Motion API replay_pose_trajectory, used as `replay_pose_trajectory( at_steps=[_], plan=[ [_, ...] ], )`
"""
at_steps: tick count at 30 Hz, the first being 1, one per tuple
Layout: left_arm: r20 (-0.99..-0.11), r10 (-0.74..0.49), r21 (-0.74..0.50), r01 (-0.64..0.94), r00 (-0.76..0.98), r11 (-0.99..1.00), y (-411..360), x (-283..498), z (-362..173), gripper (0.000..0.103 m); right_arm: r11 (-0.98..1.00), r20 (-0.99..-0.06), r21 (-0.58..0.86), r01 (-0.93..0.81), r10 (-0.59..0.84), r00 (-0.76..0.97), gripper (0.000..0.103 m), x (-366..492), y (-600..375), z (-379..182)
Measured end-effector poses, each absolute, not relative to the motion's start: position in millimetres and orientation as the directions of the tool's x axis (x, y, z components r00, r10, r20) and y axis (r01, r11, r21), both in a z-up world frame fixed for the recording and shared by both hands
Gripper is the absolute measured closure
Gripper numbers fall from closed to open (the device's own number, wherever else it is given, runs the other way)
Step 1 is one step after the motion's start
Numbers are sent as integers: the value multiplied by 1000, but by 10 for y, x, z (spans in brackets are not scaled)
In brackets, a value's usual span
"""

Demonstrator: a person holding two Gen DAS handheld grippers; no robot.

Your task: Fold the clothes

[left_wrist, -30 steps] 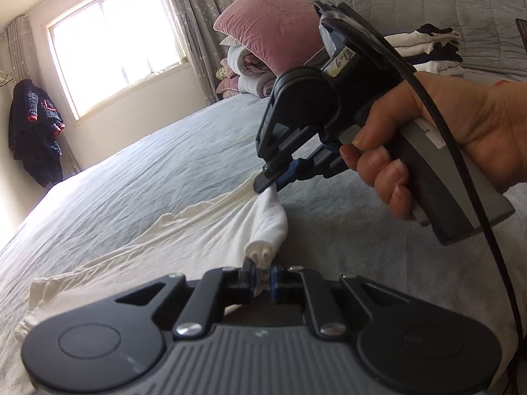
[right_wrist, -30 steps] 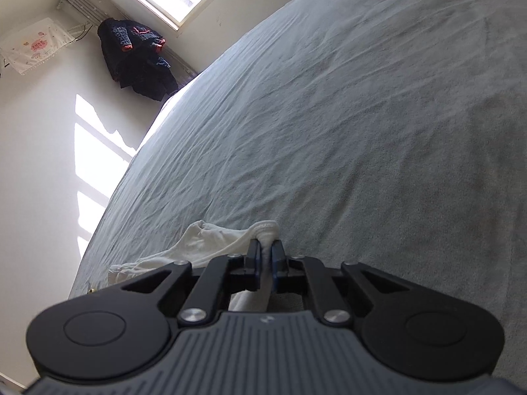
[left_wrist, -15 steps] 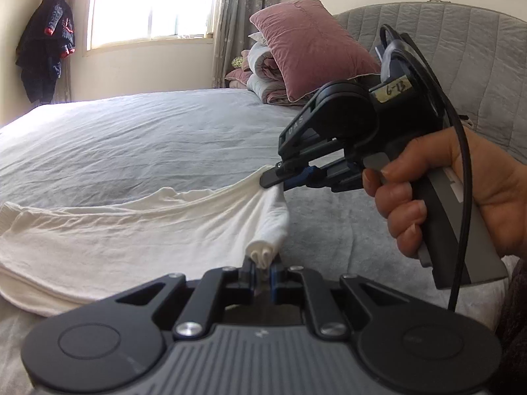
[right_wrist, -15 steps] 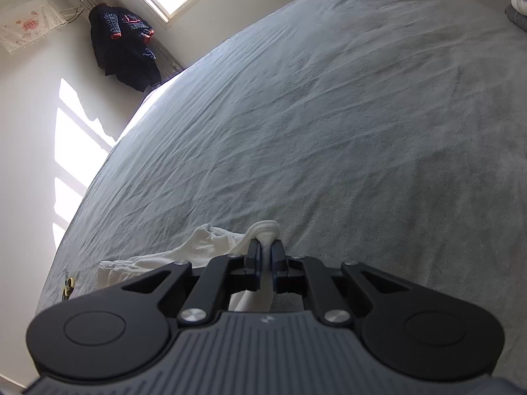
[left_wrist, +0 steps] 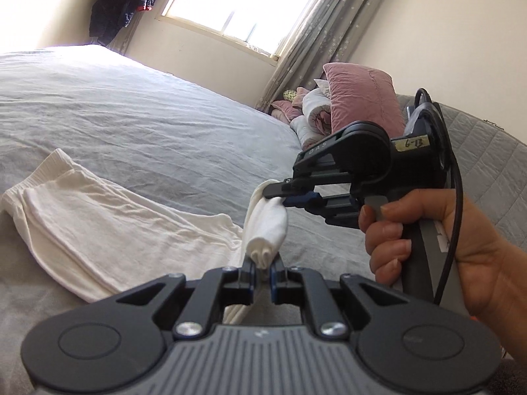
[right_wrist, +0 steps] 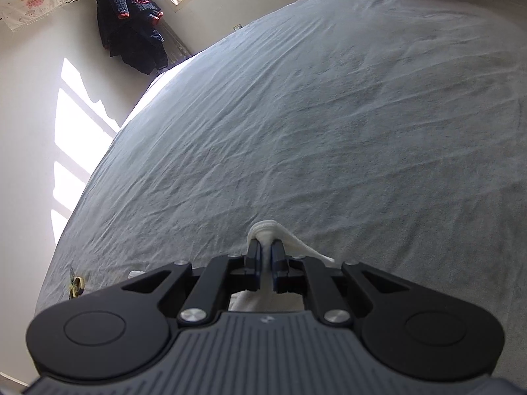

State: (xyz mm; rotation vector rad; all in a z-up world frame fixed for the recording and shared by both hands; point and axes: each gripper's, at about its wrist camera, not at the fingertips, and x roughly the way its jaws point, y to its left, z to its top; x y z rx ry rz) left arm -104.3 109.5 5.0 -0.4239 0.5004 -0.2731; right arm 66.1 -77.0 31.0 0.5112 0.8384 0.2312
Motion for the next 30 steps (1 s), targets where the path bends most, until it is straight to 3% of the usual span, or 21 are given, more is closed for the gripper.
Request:
replay_pose_trajectory(
  at_steps=[10, 20, 30],
  plan=[
    [-413, -196, -527, -57, 889, 848, 1781, -997, -1, 95, 875, -665, 481, -61, 409, 625, 95, 926, 101, 346],
    [-498, -3, -547, -312, 867, 777, 2282, -964, -97, 95, 876, -667, 452, -166, 456, 590, 95, 1113, 925, 191],
    [-581, 56, -551, -443, 812, 708, 2569, -936, -256, 94, 847, -655, 486, -218, 518, 550, 95, 1204, 1370, -4]
  ],
)
